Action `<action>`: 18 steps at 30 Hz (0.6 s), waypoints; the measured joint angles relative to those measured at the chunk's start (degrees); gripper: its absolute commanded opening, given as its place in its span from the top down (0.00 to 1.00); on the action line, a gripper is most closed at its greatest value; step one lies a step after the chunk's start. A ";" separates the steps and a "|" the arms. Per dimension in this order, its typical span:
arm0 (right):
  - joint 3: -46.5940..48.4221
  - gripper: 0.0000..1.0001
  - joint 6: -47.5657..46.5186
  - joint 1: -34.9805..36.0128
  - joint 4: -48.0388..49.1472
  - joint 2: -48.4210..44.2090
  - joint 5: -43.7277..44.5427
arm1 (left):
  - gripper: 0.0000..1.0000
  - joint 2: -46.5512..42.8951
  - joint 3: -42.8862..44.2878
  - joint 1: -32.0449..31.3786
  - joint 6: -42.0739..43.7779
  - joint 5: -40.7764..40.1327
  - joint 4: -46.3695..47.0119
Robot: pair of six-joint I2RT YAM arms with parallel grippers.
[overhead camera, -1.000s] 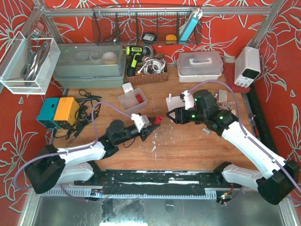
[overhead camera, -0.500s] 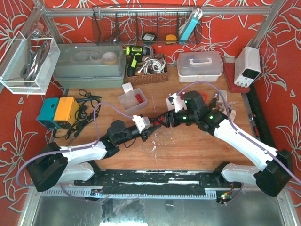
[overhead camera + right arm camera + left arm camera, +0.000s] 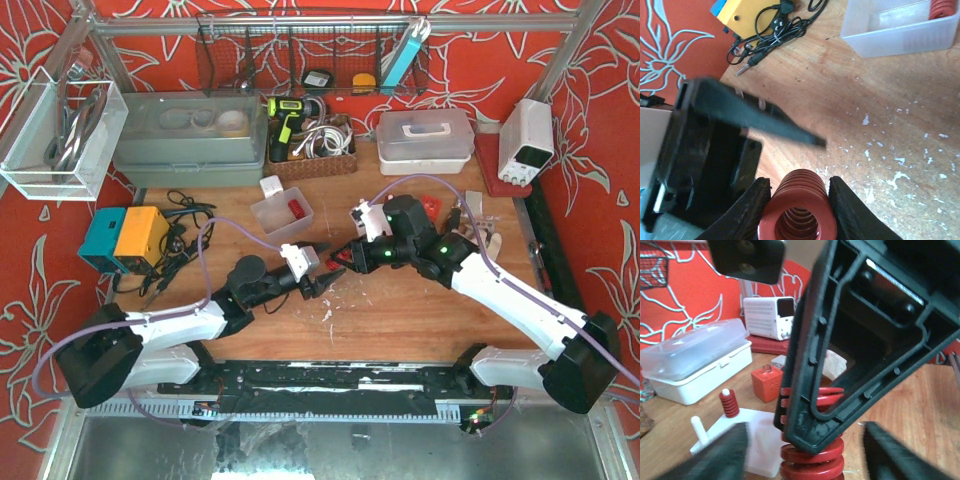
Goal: Install the large spring
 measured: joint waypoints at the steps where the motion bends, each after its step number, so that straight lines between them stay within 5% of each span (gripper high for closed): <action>1: -0.02 1.00 0.00 0.00 -0.13 -0.04 0.39 | 0.00 -0.22 0.00 0.00 -0.15 -0.68 0.11; 6: -0.13 1.00 -0.24 0.00 -2.10 -1.42 8.70 | 0.00 -0.98 -0.02 0.00 -1.03 -6.49 0.33; 18: -3.82 1.00 -5.46 -0.74 -5.73 -6.62 44.92 | 0.00 4.98 -5.40 0.00 -6.88 -22.58 1.16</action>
